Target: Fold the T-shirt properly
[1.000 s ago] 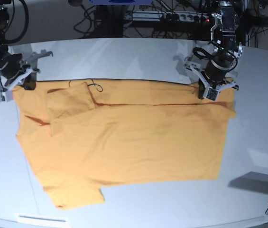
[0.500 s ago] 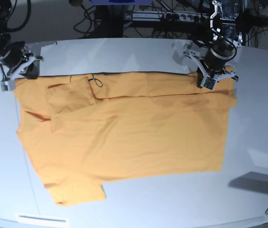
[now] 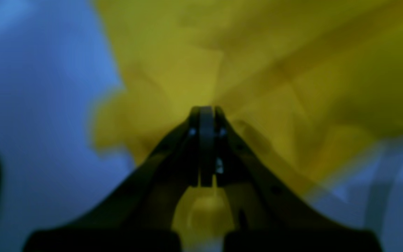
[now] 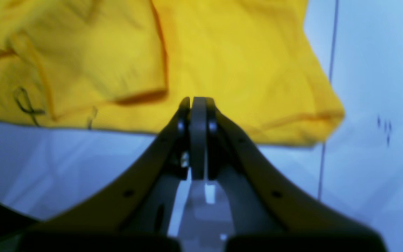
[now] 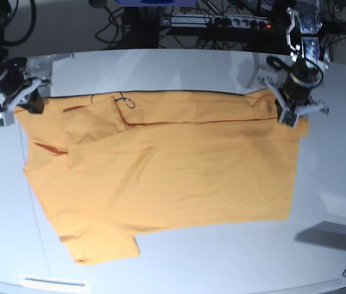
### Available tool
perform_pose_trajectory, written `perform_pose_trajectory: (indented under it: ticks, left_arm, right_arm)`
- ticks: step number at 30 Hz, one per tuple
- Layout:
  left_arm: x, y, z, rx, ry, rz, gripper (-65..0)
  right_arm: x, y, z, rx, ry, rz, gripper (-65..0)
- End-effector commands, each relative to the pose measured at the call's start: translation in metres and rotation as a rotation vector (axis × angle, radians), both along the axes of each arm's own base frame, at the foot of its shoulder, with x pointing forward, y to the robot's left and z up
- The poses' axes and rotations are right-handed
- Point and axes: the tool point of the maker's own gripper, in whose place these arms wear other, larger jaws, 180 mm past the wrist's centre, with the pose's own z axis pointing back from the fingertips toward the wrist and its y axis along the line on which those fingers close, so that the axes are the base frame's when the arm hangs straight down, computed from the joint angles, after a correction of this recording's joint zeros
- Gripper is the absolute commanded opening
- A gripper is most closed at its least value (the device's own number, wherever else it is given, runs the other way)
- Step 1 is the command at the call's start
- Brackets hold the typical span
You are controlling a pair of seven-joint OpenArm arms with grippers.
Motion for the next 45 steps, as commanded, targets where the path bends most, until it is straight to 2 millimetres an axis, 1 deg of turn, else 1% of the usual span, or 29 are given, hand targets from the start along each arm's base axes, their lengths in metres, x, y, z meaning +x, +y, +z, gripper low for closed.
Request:
perform_pose_trajectory:
  ticks: [1, 4, 8, 10, 11, 13, 16, 20, 23, 24, 27, 29, 32, 36, 39, 41, 43, 45]
  left_arm:
    - [0.003, -0.003, 0.009, -0.001, -0.032, -0.015, -65.0]
    - [0.003, -0.004, 0.008, -0.004, -0.031, -0.017, -65.0]
    - [0.004, -0.006, 0.010, -0.010, -0.037, -0.018, -65.0]
    - [0.003, -0.008, 0.013, -0.007, -0.042, -0.024, -65.0]
    - [0.004, -0.011, 0.018, -0.004, -0.054, -0.033, -65.0]
    - [-0.005, -0.015, 0.025, 0.004, -0.062, -0.049, -65.0]
    - [-0.011, -0.025, 0.037, 0.003, -0.084, -0.071, -65.0]
    - [-0.028, -0.028, 0.025, -0.014, -0.042, -0.055, -65.0]
    - [-0.039, -0.028, 0.018, -0.018, -0.011, -0.052, -65.0]
    - [-0.040, -0.026, 0.018, -0.015, -0.011, -0.044, -65.0]
    - [-0.039, -0.002, 0.022, 0.016, -0.036, 0.048, -65.0]
    - [-0.041, 0.012, 0.017, 0.031, -0.031, 0.094, -65.0]
    - [-0.046, 0.026, 0.007, 0.044, -0.001, 0.128, -65.0]
    - [-0.054, 0.035, -0.011, 0.039, 0.046, 0.152, -65.0]
    - [-0.049, 0.037, -0.014, 0.041, 0.049, 0.148, -65.0]
    - [-0.048, 0.043, -0.016, 0.047, 0.054, 0.158, -65.0]
    - [-0.042, 0.046, -0.016, 0.047, 0.045, 0.165, -65.0]
    - [-0.043, 0.052, -0.020, 0.054, 0.059, 0.173, -65.0]
  right_arm:
    - [0.013, -0.002, 0.015, -0.006, -0.055, 0.013, -64.9]
    - [0.028, 0.001, 0.023, -0.003, -0.077, 0.024, -64.9]
    - [0.048, 0.018, 0.027, 0.017, -0.105, 0.068, -64.9]
    - [0.056, 0.017, 0.026, 0.024, -0.106, 0.064, -64.9]
    - [0.058, 0.017, 0.023, 0.029, -0.098, 0.061, -64.9]
    - [0.059, 0.014, 0.014, 0.036, -0.074, 0.049, -64.9]
    - [0.058, 0.014, 0.003, 0.045, -0.045, 0.046, -64.9]
    - [0.056, 0.016, -0.011, 0.057, -0.009, 0.044, -64.9]
    - [0.054, 0.014, -0.014, 0.057, 0.001, 0.039, -64.9]
    - [0.054, 0.014, -0.014, 0.057, 0.001, 0.039, -64.9]
    - [0.053, 0.013, -0.015, 0.056, 0.005, 0.039, -64.9]
    - [0.051, 0.013, -0.016, 0.056, 0.010, 0.040, -64.9]
    - [0.046, 0.014, -0.020, 0.056, 0.024, 0.041, -64.9]
    - [0.043, 0.017, -0.023, 0.056, 0.034, 0.052, -64.9]
    - [0.043, 0.017, -0.023, 0.056, 0.035, 0.053, -64.9]
    - [0.043, 0.017, -0.023, 0.055, 0.040, 0.054, -64.9]
    - [0.042, 0.017, -0.024, 0.055, 0.044, 0.053, -64.9]
    - [0.036, 0.014, -0.033, 0.059, 0.072, 0.042, -64.9]
